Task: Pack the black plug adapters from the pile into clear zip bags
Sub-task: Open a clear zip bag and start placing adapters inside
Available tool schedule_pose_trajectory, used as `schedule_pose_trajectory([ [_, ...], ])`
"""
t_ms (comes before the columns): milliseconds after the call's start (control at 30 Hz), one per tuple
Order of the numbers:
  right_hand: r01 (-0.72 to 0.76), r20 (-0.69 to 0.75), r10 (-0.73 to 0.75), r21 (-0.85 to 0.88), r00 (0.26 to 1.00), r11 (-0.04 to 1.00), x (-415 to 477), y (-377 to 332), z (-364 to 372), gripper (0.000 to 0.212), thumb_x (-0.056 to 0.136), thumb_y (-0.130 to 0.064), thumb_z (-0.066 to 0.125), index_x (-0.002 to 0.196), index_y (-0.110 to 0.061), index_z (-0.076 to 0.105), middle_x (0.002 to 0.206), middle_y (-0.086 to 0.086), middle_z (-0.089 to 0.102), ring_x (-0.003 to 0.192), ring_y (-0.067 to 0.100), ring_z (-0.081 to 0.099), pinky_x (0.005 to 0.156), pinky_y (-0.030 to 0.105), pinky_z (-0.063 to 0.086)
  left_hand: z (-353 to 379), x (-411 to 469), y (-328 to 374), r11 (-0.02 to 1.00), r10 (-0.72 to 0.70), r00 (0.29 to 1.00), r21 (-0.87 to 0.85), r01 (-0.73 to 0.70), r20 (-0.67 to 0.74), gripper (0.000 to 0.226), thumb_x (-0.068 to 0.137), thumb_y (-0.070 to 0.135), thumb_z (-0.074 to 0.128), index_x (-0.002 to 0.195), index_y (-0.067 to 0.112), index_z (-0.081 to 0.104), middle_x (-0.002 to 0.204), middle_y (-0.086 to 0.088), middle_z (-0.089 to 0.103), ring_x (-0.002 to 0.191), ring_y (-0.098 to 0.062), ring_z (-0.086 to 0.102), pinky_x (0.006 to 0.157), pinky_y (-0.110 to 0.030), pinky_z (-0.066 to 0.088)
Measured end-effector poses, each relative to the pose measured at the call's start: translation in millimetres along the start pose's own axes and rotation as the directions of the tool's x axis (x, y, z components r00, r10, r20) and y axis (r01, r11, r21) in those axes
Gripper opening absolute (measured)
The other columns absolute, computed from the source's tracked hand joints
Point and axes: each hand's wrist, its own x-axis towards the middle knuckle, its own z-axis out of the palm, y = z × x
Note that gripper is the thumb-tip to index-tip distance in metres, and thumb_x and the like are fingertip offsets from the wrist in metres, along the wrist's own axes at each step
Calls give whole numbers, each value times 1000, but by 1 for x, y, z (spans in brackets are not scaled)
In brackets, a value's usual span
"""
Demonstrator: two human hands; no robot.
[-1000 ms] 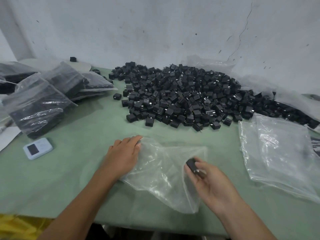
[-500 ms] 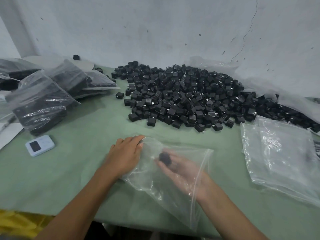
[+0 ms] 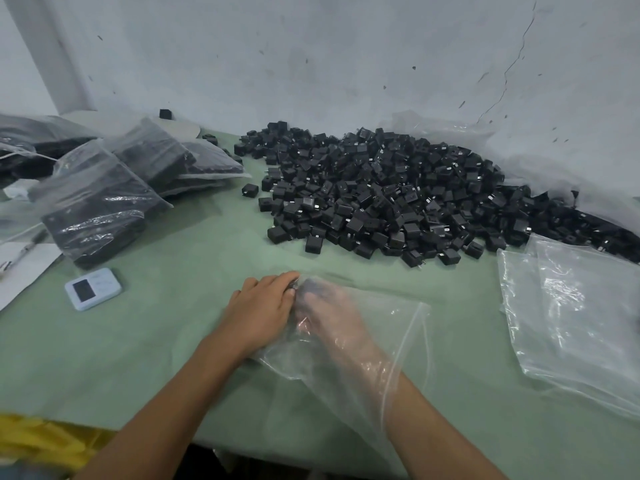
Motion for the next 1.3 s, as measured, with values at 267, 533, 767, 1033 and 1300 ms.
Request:
schedule_pose_trajectory([
  [267, 165, -17, -234, -658, 972, 735, 36, 17, 0, 27, 96, 16, 44, 121, 26, 48, 82, 0, 49, 69, -9, 56, 76, 11, 40, -3, 1, 5, 998, -45, 998, -35, 43, -47, 33, 103, 36, 31, 132, 45, 43, 138, 10, 54, 115, -22, 44, 96, -40, 36],
  [533, -47, -244, -224, -768, 943, 639, 11, 4, 6, 26, 98, -42, 54, 110, -21, 62, 94, -4, 64, 81, 10, 60, 79, 28, 52, -3, 6, 7, 1000, -8, 999, -15, 7, -52, 29, 102, 39, 35, 129, 36, 44, 130, 4, 56, 110, -21, 45, 96, -41, 39],
  [767, 162, -197, -273, -445, 942, 881, 0, -6, 9, 11, 94, -7, 64, 102, -8, 70, 87, -1, 68, 74, -15, 59, 69, 0, 40, -2, 1, 5, 997, -15, 998, -72, 11, -53, 35, 103, 38, 36, 137, 38, 41, 135, 4, 54, 118, -20, 44, 102, -41, 38],
  [1033, 68, -115, -143, -497, 983, 865, 4, -3, 1, 29, 101, -25, 50, 130, -21, 54, 108, -9, 59, 92, 3, 53, 80, 18, 39, -3, 3, 4, 979, -171, 985, -110, 171, 9, 61, 99, 49, 40, 155, 33, 19, 143, -9, 40, 132, -29, 31, 105, -43, 34],
  [1300, -16, -207, -14, -141, 978, 990, -9, -9, 4, 9, 98, -19, 55, 101, -27, 60, 85, 0, 70, 71, 7, 65, 61, 26, 55, 1, 6, 3, 989, -140, 986, -54, 136, -85, 36, 97, 47, 41, 131, 34, 41, 120, -4, 49, 107, -24, 39, 94, -38, 36],
])
